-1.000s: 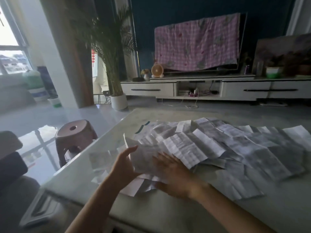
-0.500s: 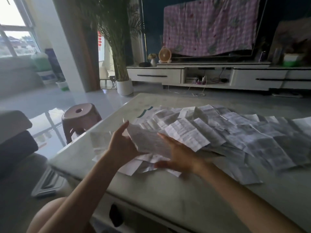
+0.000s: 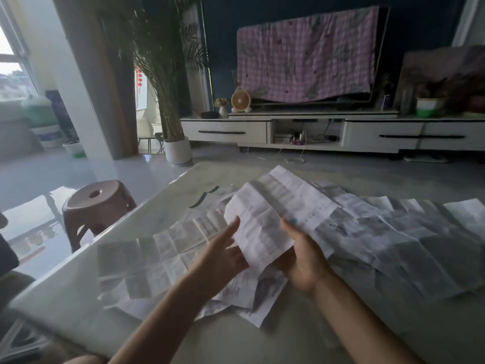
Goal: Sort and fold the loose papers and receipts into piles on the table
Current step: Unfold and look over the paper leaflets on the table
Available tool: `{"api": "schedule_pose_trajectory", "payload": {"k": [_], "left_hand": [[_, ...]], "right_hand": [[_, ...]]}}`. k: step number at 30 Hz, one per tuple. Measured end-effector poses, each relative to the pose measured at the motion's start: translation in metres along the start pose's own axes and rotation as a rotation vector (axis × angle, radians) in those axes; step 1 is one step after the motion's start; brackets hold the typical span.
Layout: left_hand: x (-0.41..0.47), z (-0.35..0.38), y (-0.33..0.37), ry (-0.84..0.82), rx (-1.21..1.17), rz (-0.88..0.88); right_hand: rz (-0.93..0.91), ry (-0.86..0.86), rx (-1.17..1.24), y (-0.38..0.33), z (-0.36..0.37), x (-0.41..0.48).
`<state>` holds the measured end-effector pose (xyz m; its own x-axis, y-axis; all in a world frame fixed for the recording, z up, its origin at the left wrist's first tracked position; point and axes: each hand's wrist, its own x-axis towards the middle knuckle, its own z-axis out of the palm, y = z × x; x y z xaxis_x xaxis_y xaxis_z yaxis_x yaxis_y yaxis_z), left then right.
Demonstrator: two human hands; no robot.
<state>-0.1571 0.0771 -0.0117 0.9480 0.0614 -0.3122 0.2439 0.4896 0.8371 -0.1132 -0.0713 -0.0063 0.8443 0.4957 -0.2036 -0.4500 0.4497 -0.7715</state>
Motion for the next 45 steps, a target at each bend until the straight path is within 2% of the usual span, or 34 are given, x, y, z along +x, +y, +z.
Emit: {"api": "schedule_pose_trajectory", "payload": {"k": [3,7,9,11,14,16,19,21,23,25,28,34,37,41,43,45], "left_hand": [[0.003,-0.003,0.003,-0.22,-0.083,-0.048],[0.006,-0.011,0.006,-0.224,-0.119,0.03],[0.004,-0.016,0.012,-0.21,-0.112,0.065],[0.001,-0.019,0.021,-0.154,-0.085,0.088],[-0.002,-0.021,0.034,-0.134,0.018,0.107],[-0.004,-0.02,0.042,-0.18,0.079,0.087],[-0.003,-0.017,0.047,-0.29,0.152,0.069],[0.0,-0.015,0.047,-0.322,0.155,0.062],[0.005,-0.017,0.047,-0.314,0.144,0.064],[0.008,-0.021,0.047,-0.29,0.16,0.07],[0.017,-0.035,0.048,-0.19,0.254,0.111],[0.029,-0.056,0.037,-0.033,0.522,0.286],[0.029,-0.054,0.031,-0.038,0.5,0.308],[0.028,-0.057,0.035,-0.076,0.459,0.269],[0.028,-0.059,0.036,-0.086,0.478,0.267],[0.026,-0.059,0.039,-0.11,0.545,0.262]], "right_hand": [[0.084,-0.095,0.036,0.005,0.005,-0.002],[0.088,-0.14,0.013,0.005,0.008,-0.001],[0.063,-0.089,0.024,-0.003,0.003,0.002],[0.029,0.044,-0.016,-0.015,-0.006,0.007],[-0.049,0.159,-0.257,-0.031,-0.02,0.014],[-0.06,0.084,-0.324,-0.041,-0.024,0.014],[0.069,-0.232,-0.4,-0.047,-0.021,0.004],[0.136,-0.364,-0.326,-0.043,-0.023,-0.002],[0.15,-0.421,-0.237,-0.035,-0.03,0.002],[0.147,-0.384,-0.214,-0.032,-0.033,0.005],[0.076,-0.168,-0.279,-0.036,-0.039,0.01],[-0.248,0.089,-0.614,-0.043,-0.05,0.015],[-0.268,0.111,-0.605,-0.044,-0.052,0.014],[-0.15,0.053,-0.567,-0.047,-0.056,0.012],[-0.06,0.0,-0.649,-0.052,-0.058,0.008],[-0.076,0.013,-0.812,-0.059,-0.058,0.007]]}}
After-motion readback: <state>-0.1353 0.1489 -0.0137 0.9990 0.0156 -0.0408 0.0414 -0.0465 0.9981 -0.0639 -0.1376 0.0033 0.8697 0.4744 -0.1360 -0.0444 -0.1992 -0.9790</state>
